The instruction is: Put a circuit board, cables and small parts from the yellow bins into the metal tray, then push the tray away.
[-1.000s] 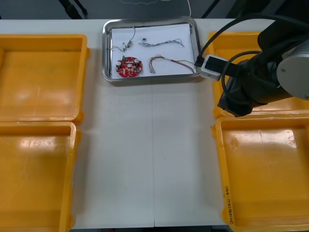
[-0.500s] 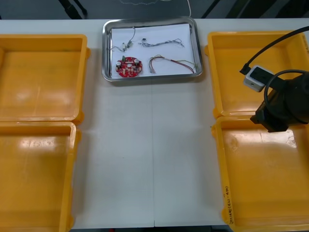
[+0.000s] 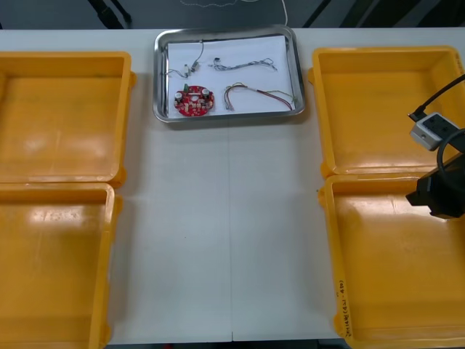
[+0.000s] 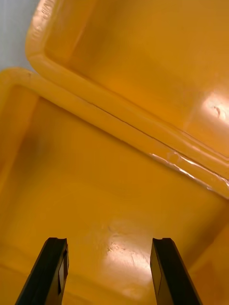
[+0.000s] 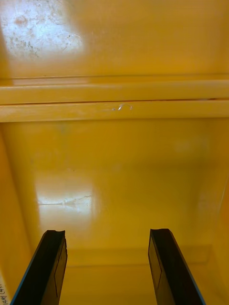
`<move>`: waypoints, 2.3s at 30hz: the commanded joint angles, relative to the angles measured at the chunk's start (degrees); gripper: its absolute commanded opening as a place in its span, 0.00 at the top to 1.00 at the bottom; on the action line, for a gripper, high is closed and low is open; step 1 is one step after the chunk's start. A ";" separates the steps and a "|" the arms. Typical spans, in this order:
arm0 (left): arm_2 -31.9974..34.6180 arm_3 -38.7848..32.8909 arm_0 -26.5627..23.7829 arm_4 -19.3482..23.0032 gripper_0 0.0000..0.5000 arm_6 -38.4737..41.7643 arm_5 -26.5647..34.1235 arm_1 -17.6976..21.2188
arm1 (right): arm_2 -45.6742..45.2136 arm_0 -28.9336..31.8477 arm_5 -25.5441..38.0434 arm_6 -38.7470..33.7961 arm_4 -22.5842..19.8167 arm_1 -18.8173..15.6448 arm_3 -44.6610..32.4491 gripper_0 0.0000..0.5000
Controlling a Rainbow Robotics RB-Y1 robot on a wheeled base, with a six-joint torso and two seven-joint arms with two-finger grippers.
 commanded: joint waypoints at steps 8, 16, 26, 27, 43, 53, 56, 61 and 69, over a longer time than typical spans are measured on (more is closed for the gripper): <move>-0.46 -1.55 0.98 -0.40 0.00 -4.24 -0.03 0.11 | -4.05 5.17 -0.92 -12.98 1.19 -5.35 -1.91 0.00; -0.46 -1.55 0.98 -0.40 0.00 -4.24 -0.03 0.11 | -4.05 7.37 -3.56 -18.78 2.77 -5.96 -1.30 0.00; -0.46 -1.55 0.98 -0.40 0.00 -4.24 -0.03 0.11 | -4.14 7.55 -6.46 -20.54 1.19 -5.96 3.01 0.00; -0.46 -1.55 0.98 -0.40 0.00 -4.24 -0.03 0.11 | -4.14 7.55 -6.54 -20.54 0.75 -5.96 3.01 0.00; -0.46 -1.55 0.98 -0.40 0.00 -4.24 -0.03 0.11 | -4.14 7.72 -7.77 -21.16 -1.18 -5.87 3.19 0.00; -0.46 -1.55 0.98 -0.40 0.00 -4.24 -0.03 0.11 | -4.14 7.90 -7.07 -21.25 -2.23 -5.87 4.24 0.00; -0.46 -1.55 0.98 -0.40 0.00 -4.24 -0.03 0.11 | -4.14 7.99 -6.81 -21.16 -2.59 -5.87 4.42 0.00; -0.46 -1.55 0.98 -0.40 0.00 -4.24 -0.03 0.11 | -4.05 7.99 -6.10 -21.42 -3.29 -5.96 4.33 0.00; -0.46 -1.55 0.98 -0.40 0.00 -4.24 -0.03 0.11 | -4.05 8.25 -5.58 -21.51 -4.17 -5.96 4.42 0.00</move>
